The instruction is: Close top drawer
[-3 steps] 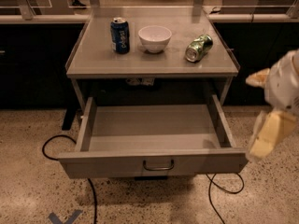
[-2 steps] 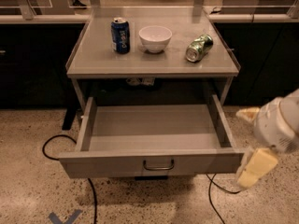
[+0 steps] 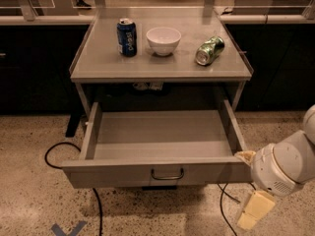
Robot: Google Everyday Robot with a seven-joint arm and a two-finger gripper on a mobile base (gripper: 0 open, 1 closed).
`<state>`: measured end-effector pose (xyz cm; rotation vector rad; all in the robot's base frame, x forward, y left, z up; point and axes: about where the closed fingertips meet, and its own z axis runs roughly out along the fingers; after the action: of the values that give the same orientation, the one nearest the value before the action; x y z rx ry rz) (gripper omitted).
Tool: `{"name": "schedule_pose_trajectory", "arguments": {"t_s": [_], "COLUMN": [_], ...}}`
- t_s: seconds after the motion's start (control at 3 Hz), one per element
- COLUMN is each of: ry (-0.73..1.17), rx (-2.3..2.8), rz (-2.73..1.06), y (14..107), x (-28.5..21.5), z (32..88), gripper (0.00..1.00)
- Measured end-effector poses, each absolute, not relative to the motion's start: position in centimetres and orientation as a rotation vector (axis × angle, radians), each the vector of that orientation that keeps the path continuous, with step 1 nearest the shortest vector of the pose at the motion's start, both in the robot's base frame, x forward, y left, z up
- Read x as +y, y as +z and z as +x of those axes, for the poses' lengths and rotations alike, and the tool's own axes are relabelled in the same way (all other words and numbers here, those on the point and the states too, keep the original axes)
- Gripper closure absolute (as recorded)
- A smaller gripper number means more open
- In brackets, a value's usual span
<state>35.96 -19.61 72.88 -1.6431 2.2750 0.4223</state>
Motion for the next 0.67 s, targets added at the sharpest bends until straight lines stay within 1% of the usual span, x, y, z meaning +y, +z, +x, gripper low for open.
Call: {"name": "schedule_pose_trajectory", "arguments": {"t_s": [0.33, 0.67], "ry": [0.454, 0.542], "rx": [2.277, 2.275], "rz": [-1.635, -1.623], "y": [71.9, 68.6], "x": [-19.6, -19.0], "z": [35.6, 34.3], "gripper": [0.00, 0.00]}}
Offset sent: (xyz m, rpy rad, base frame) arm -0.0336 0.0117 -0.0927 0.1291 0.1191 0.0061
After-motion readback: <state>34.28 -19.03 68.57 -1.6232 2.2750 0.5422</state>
